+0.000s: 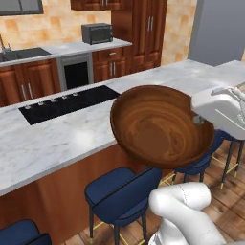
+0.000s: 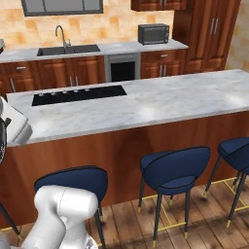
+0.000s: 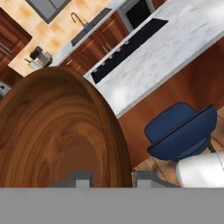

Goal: Pick up the bowls from the cabinet and place each bowl in front of a stool on the dining counter.

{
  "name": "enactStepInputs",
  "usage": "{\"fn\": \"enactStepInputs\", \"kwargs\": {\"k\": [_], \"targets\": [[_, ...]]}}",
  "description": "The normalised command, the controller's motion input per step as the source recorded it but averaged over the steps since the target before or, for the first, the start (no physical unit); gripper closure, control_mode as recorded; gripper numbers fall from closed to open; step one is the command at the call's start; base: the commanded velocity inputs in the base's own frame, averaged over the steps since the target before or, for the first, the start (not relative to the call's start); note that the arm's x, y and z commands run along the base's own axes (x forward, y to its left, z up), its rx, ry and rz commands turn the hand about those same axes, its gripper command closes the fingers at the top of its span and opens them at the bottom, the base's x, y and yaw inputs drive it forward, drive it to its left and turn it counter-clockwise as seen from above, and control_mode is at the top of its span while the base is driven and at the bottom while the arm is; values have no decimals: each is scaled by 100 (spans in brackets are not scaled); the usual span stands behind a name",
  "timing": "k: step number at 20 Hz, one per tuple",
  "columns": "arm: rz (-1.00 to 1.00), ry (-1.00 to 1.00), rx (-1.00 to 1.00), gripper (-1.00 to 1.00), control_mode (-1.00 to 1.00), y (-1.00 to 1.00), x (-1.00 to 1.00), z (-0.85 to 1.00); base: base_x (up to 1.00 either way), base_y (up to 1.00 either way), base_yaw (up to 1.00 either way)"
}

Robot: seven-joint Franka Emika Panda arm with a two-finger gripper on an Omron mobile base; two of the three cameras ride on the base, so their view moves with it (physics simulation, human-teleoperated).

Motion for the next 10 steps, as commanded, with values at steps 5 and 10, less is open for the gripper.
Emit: {"fn": "enactStepInputs", "kwargs": {"k": [5,10], "targets": [[-1,7,20,100,-100,-1,100,-12,0,0,0],[-10,6,4,100,-100,0,66,-8,0,0,0]]}}
